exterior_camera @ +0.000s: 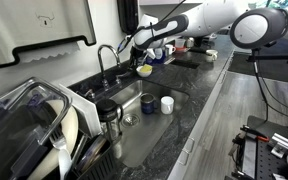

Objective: Open the tap

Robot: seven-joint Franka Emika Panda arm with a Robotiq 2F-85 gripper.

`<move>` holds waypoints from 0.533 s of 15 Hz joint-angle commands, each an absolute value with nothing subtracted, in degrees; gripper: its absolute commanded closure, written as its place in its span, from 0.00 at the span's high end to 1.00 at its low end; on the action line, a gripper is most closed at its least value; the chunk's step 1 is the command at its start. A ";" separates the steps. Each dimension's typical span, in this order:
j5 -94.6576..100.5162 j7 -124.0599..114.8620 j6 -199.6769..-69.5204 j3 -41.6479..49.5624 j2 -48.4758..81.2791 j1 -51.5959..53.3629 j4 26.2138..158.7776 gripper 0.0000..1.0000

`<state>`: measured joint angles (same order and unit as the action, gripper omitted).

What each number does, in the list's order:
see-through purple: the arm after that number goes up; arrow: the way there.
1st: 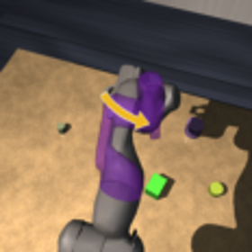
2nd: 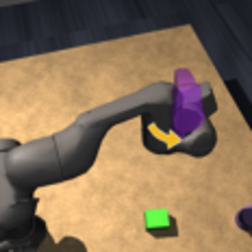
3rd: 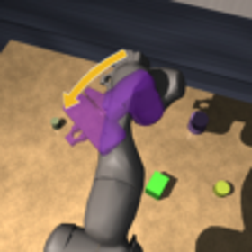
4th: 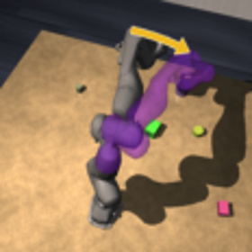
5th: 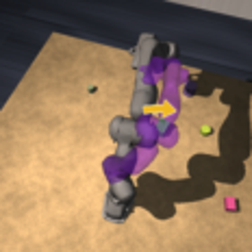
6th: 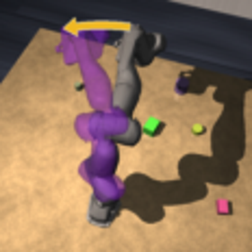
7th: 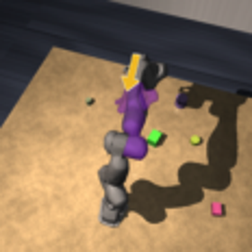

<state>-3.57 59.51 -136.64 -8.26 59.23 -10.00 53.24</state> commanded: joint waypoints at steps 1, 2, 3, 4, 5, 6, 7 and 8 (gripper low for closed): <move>-3.29 57.91 -135.18 -8.13 56.92 -8.98 56.27 0.03; -3.44 58.14 -134.89 -8.42 56.62 -9.06 56.75 0.03; -3.61 58.63 -134.78 -8.76 56.27 -9.14 57.24 0.03; -3.87 59.06 -134.39 -9.15 55.98 -9.28 57.55 0.03; -4.25 59.68 -134.30 -9.71 55.60 -9.49 58.12 0.03; -4.58 60.31 -134.22 -10.28 55.14 -9.69 58.78 0.03; -4.90 60.81 -134.27 -10.82 54.58 -9.90 59.65 0.03; -5.28 61.53 -134.43 -11.49 53.75 -10.16 60.93 0.03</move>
